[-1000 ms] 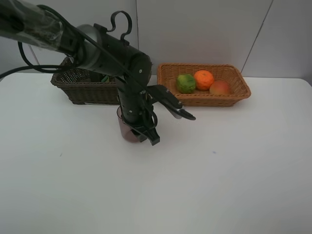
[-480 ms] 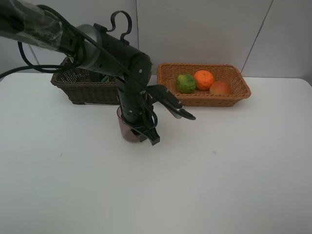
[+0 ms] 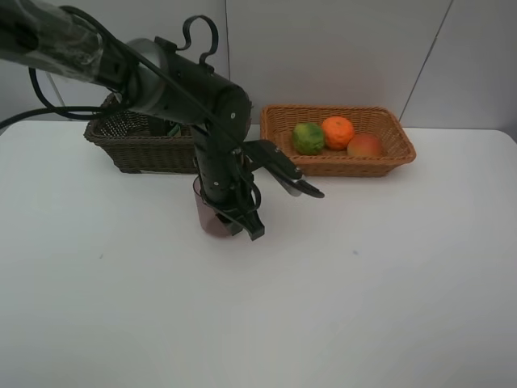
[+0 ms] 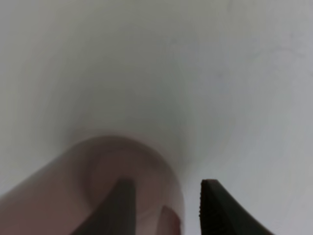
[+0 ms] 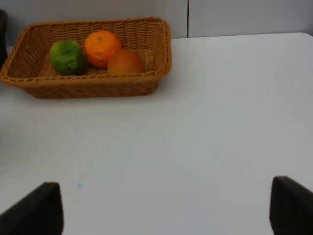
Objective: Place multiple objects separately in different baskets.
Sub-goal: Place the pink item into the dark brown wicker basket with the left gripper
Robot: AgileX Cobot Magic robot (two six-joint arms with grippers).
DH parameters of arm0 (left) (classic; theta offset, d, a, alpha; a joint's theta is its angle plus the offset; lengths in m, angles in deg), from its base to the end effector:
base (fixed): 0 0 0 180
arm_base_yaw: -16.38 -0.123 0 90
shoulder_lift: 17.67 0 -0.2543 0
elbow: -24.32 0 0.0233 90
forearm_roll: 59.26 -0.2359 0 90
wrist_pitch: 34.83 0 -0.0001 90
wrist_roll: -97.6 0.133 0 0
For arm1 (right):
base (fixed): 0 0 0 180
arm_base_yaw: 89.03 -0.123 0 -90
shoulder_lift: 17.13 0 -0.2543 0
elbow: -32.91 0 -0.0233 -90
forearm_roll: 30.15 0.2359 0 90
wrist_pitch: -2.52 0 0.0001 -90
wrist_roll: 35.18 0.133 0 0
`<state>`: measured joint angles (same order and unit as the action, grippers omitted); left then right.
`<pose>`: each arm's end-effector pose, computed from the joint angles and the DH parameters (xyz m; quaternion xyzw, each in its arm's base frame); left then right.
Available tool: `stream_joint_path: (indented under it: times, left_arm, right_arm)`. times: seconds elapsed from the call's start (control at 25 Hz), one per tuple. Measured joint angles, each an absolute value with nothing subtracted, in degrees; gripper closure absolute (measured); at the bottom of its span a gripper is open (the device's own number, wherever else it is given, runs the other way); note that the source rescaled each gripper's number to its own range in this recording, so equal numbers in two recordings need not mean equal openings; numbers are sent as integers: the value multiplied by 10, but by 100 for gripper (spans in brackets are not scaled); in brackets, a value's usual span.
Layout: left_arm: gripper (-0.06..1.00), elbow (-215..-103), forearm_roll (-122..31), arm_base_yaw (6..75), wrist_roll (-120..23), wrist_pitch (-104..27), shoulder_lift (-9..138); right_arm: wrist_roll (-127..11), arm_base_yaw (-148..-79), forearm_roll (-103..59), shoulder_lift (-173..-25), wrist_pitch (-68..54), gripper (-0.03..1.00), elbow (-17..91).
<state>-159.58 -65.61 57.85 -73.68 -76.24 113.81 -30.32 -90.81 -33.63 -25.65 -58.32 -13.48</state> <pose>0.3026 -0.2544 0.0580 0.4558 0.8840 0.0118 0.1033 0.0480 -0.0056 0.2577 0.0243 0.8462 0.0005 0.5324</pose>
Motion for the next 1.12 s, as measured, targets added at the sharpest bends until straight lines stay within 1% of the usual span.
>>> stream_joint_path:
  times: [0.08, 0.12, 0.16, 0.68, 0.96, 1.12]
  left_arm:
    - [89, -1605, -656, 578, -737, -780, 1135]
    - [94, -1611, -655, 578, -737, -788, 1135]
    - [94, -1618, -655, 578, -737, -796, 1135]
    - [94, -1691, -655, 578, -753, -860, 1132]
    - [94, -1751, -659, 564, -805, -872, 1099]
    - [94, -1784, -689, 546, -858, -874, 1078]
  right_arm:
    - [-303, -908, -336, -256, -583, 11, -135]
    - [-303, -908, -336, -256, -583, 11, -135]
    - [-303, -908, -336, -256, -583, 11, -135]
    - [-303, -908, -336, -256, -583, 11, -135]
    - [-303, -908, -336, -256, -583, 11, -135]
    - [-303, -908, -336, -256, -583, 11, -135]
